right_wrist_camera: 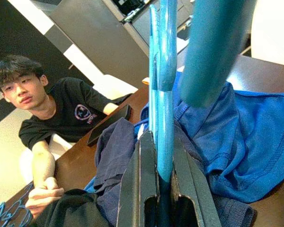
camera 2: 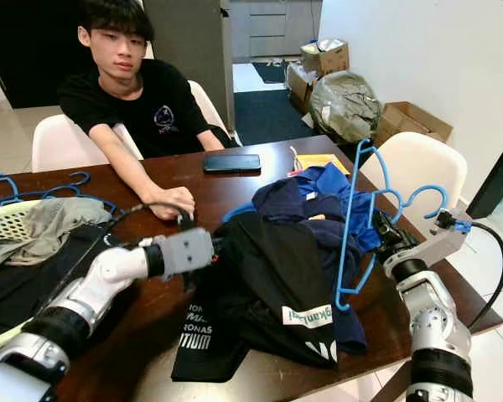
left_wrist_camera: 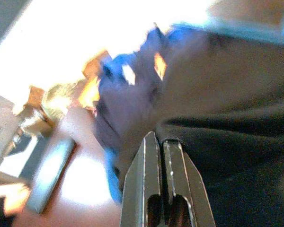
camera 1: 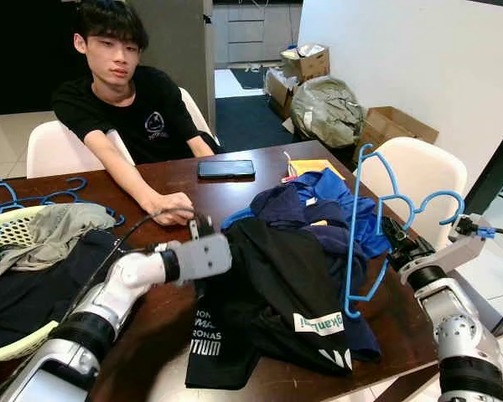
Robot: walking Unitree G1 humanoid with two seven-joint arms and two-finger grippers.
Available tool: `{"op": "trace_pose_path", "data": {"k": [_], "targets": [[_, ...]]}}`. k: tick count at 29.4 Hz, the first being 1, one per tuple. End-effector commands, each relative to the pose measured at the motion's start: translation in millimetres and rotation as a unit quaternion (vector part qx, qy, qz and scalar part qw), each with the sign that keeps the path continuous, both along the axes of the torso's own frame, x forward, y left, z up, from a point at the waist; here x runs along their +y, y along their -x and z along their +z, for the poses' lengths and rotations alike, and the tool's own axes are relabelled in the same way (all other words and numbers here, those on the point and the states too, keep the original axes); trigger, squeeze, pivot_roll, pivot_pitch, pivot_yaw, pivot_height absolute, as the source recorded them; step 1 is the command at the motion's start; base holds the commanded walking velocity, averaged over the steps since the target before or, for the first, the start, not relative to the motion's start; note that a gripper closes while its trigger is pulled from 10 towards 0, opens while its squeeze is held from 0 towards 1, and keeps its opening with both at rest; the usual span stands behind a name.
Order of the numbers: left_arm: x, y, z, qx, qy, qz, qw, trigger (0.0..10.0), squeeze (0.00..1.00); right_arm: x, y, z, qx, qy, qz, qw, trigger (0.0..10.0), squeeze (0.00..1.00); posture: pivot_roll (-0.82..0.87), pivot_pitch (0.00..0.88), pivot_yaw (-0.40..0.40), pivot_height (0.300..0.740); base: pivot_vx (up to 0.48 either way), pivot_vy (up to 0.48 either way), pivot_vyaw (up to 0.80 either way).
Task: Hang hanger
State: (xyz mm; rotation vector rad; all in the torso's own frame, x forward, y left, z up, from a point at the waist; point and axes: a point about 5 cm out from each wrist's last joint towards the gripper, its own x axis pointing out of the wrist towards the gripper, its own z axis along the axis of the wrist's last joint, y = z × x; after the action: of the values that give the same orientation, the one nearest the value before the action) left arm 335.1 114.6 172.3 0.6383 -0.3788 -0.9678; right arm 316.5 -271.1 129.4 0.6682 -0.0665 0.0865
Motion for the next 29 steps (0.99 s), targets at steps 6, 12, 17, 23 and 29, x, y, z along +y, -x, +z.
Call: {"op": "trace_pose_path", "data": {"k": [6, 12, 17, 23, 29], "targets": [[-1.3, -5.3, 71, -0.022, 0.148, -0.03, 0.988, 0.0, 0.0, -0.2, -0.7, 2, -0.009, -0.004, -0.006, 1.0, 10.0, 0.0, -0.07, 0.0, -0.016, 0.74, 0.0, 0.0, 0.0], [14.4, 4.0, 168, -0.078, 0.268, -0.096, 0.956, 0.0, 0.0, 1.6, -2.3, 0, -0.009, -0.009, -0.007, 1.0, 10.0, 0.0, -0.06, 0.0, -0.007, 0.74, 0.0, 0.0, 0.0], [25.9, 12.6, 214, -0.129, 0.281, -0.119, 0.944, 0.0, 0.0, 2.9, -3.2, 0, -0.01, -0.011, -0.008, 1.0, 10.0, 0.0, -0.05, 0.0, -0.001, 0.74, 0.0, 0.0, 0.0], [35.2, 20.7, 251, -0.152, 0.275, -0.145, 0.938, 0.0, 0.0, 3.8, -4.2, -1, -0.013, -0.016, -0.01, 1.0, 10.0, 0.0, -0.04, 0.0, 0.01, 0.74, 0.0, 0.0, 0.0], [27.1, 31.0, 255, -0.113, 0.286, -0.184, 0.933, 0.0, 0.0, 4.5, -4.4, -1, -0.016, -0.019, -0.012, 1.0, 10.0, 0.0, -0.04, 0.0, 0.011, 0.74, 0.0, 0.0, 0.0]]}}
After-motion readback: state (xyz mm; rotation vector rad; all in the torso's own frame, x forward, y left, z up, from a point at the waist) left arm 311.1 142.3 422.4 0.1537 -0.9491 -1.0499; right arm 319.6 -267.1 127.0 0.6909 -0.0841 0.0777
